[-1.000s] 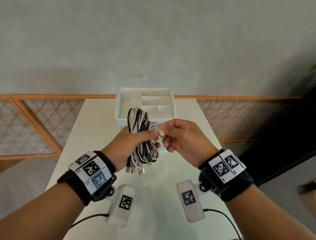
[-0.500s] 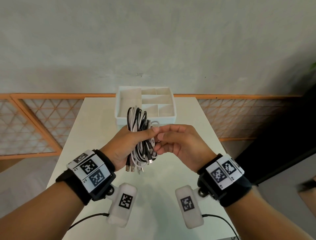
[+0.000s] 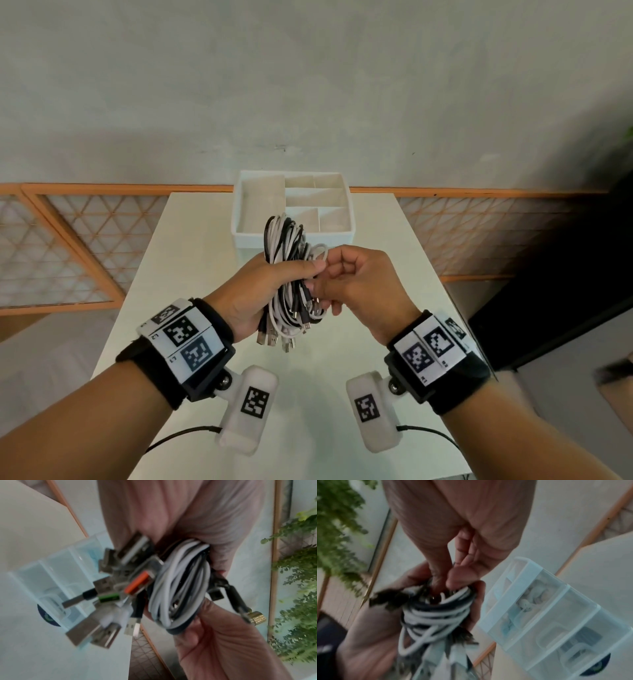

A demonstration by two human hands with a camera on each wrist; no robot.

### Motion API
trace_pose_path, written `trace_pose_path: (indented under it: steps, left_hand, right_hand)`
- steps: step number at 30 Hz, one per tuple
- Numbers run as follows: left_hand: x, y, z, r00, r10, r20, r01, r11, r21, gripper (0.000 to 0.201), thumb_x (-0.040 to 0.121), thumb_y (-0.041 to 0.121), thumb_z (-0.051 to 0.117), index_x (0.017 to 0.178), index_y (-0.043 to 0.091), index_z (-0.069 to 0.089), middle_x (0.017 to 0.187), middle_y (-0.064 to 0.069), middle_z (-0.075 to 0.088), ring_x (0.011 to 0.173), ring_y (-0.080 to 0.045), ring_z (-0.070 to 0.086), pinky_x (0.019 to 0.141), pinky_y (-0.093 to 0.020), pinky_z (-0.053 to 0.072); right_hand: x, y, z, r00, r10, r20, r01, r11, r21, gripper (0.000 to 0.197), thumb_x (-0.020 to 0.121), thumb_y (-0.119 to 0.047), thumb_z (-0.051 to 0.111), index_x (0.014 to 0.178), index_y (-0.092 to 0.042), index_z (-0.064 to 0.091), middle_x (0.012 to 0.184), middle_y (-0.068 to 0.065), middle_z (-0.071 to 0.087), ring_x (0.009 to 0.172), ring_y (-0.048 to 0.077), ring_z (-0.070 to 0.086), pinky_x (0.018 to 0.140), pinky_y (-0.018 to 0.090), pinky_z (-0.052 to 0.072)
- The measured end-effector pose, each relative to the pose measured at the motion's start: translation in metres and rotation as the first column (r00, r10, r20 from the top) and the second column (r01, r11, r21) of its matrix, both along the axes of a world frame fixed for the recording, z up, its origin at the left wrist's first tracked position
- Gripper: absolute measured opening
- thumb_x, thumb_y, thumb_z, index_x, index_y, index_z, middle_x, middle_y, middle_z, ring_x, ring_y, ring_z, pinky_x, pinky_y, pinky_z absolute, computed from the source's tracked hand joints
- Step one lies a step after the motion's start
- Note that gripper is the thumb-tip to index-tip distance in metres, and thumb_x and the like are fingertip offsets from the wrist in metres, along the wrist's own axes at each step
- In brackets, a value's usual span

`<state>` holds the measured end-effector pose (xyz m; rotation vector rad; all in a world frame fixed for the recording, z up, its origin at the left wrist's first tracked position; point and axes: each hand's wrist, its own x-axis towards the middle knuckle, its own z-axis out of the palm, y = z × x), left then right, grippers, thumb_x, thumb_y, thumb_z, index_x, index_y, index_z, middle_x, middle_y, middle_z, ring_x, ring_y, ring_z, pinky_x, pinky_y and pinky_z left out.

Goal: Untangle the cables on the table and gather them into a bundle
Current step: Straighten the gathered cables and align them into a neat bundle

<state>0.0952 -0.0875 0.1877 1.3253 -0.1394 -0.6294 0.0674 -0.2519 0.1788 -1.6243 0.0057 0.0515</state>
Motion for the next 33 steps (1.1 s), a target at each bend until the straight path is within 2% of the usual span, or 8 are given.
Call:
trace_pose_path:
  steps: [8, 13, 20, 23, 26, 28, 30, 33]
  left_hand:
    - [0.002, -0.002, -0.005, 0.999, 0.022, -0.030, -0.024, 0.996, -0.085, 0.017, 0.084, 0.010, 0.065, 0.091, -0.006, 0.066, 0.071, -0.022, 0.064, 0.059, -0.029, 0.065, 0.061, -0.035, 0.057]
    - [0.005, 0.001, -0.012, 0.998, 0.034, -0.053, -0.038, 0.996, -0.078, 0.033, 0.078, 0.006, 0.065, 0.103, -0.017, 0.061, 0.089, -0.030, 0.062, 0.079, -0.036, 0.064, 0.076, -0.044, 0.054]
    - [0.013, 0.003, -0.011, 1.000, 0.007, -0.010, -0.008, 0.997, -0.075, 0.026, 0.079, 0.008, 0.061, 0.087, -0.017, 0.059, 0.073, -0.030, 0.060, 0.062, -0.035, 0.061, 0.061, -0.038, 0.051]
    - [0.013, 0.002, -0.015, 0.992, 0.125, 0.010, -0.125, 0.990, -0.059, 0.007, 0.072, 0.002, 0.063, 0.077, -0.002, 0.062, 0.069, -0.020, 0.058, 0.060, -0.030, 0.061, 0.060, -0.036, 0.052]
    - [0.013, 0.000, -0.022, 0.983, 0.177, 0.039, -0.176, 0.983, -0.045, 0.021, 0.067, 0.000, 0.061, 0.088, -0.002, 0.062, 0.081, -0.022, 0.052, 0.069, -0.030, 0.057, 0.063, -0.035, 0.050]
    - [0.014, 0.000, -0.024, 0.980, 0.199, 0.024, -0.197, 0.978, -0.069, 0.026, 0.066, -0.001, 0.060, 0.092, -0.003, 0.064, 0.082, -0.023, 0.059, 0.073, -0.031, 0.063, 0.066, -0.036, 0.054]
    - [0.015, 0.002, -0.022, 0.980, 0.200, -0.010, -0.200, 0.971, -0.131, 0.031, 0.068, -0.001, 0.058, 0.098, -0.004, 0.065, 0.088, -0.020, 0.067, 0.077, -0.029, 0.069, 0.069, -0.036, 0.058]
    - [0.013, -0.001, -0.019, 0.990, 0.140, 0.003, -0.137, 0.974, -0.178, 0.024, 0.071, -0.002, 0.056, 0.091, -0.006, 0.069, 0.081, -0.018, 0.069, 0.072, -0.026, 0.069, 0.063, -0.034, 0.059]
  right_hand:
    - [0.002, -0.006, 0.005, 0.990, 0.126, -0.061, -0.118, 0.985, 0.130, 0.013, 0.080, 0.013, 0.072, 0.092, 0.006, 0.069, 0.069, 0.014, 0.069, 0.055, 0.021, 0.065, 0.054, 0.028, 0.056]
    - [0.005, -0.003, 0.000, 1.000, 0.008, -0.010, -0.009, 0.992, -0.123, 0.013, 0.077, 0.001, 0.082, 0.085, 0.002, 0.071, 0.067, 0.015, 0.071, 0.051, 0.019, 0.064, 0.049, 0.027, 0.053]
    - [0.005, 0.006, -0.005, 1.000, 0.010, -0.001, -0.010, 0.995, -0.101, 0.005, 0.085, -0.002, 0.073, 0.087, -0.005, 0.076, 0.057, 0.007, 0.068, 0.043, 0.015, 0.056, 0.045, 0.017, 0.040]
    - [0.009, 0.002, -0.005, 0.995, 0.095, 0.022, -0.085, 0.959, -0.270, 0.010, 0.086, -0.009, 0.075, 0.090, -0.016, 0.081, 0.056, -0.004, 0.068, 0.045, 0.005, 0.054, 0.051, 0.014, 0.041]
    - [0.010, 0.004, -0.008, 0.994, 0.041, 0.099, -0.001, 0.925, -0.379, 0.006, 0.078, -0.015, 0.083, 0.076, -0.018, 0.077, 0.061, -0.009, 0.063, 0.045, 0.003, 0.045, 0.052, 0.021, 0.039]
    - [0.013, 0.001, -0.010, 0.995, -0.035, 0.098, 0.056, 0.973, -0.225, 0.019, 0.069, -0.018, 0.086, 0.078, -0.016, 0.069, 0.069, -0.004, 0.060, 0.057, 0.011, 0.049, 0.059, 0.030, 0.043]
    - [0.019, -0.004, -0.011, 0.999, -0.047, -0.006, 0.047, 0.998, -0.044, 0.054, 0.057, -0.033, 0.084, 0.104, -0.018, 0.064, 0.100, -0.002, 0.065, 0.080, 0.018, 0.063, 0.074, 0.035, 0.051]
    - [0.022, 0.002, -0.012, 0.975, 0.200, -0.099, -0.193, 0.978, 0.076, 0.096, 0.064, -0.034, 0.089, 0.145, -0.019, 0.040, 0.138, 0.013, 0.055, 0.120, 0.027, 0.062, 0.104, 0.046, 0.050]
